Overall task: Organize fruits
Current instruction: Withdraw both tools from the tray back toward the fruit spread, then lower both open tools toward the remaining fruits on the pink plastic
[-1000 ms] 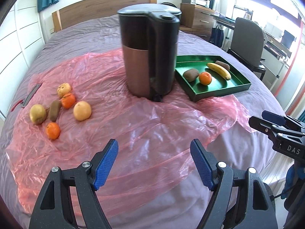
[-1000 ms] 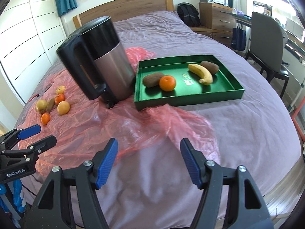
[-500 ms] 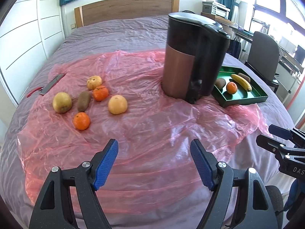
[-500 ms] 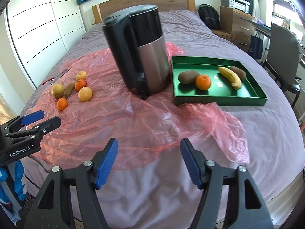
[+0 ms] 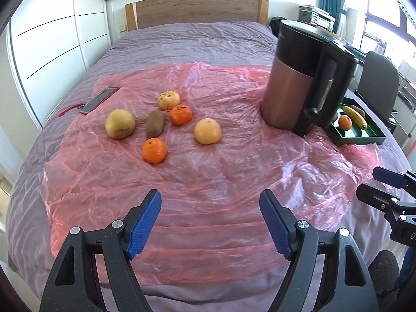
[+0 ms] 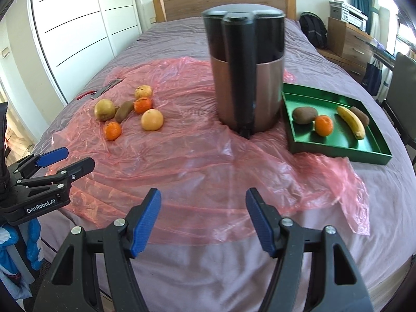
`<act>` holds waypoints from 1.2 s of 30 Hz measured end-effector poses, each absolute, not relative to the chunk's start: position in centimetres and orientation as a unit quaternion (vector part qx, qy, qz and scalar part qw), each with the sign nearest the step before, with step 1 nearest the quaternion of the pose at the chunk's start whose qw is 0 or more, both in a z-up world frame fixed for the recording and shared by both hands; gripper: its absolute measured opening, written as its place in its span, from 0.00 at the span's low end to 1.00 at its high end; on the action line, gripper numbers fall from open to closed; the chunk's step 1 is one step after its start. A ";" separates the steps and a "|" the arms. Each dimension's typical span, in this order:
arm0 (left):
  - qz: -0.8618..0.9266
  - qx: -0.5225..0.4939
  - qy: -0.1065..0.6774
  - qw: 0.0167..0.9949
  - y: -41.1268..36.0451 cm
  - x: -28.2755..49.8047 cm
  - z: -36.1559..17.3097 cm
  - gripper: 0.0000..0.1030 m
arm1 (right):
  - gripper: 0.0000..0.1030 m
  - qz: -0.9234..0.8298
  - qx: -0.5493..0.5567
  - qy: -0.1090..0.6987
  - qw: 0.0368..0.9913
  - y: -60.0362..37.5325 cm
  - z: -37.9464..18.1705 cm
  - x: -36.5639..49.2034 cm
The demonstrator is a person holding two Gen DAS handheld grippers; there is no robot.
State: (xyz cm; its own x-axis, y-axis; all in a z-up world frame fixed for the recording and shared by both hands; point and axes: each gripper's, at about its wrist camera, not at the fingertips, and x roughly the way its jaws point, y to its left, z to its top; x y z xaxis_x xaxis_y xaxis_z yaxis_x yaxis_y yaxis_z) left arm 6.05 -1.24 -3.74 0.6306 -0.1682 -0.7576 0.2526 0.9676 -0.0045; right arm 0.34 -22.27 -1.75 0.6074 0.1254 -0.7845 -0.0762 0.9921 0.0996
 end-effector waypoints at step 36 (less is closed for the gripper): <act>-0.048 0.004 0.419 0.907 7.1 10.6 -6.9 0.71 | 0.75 0.123 0.000 0.462 0.878 -13.0 -5.3 6.5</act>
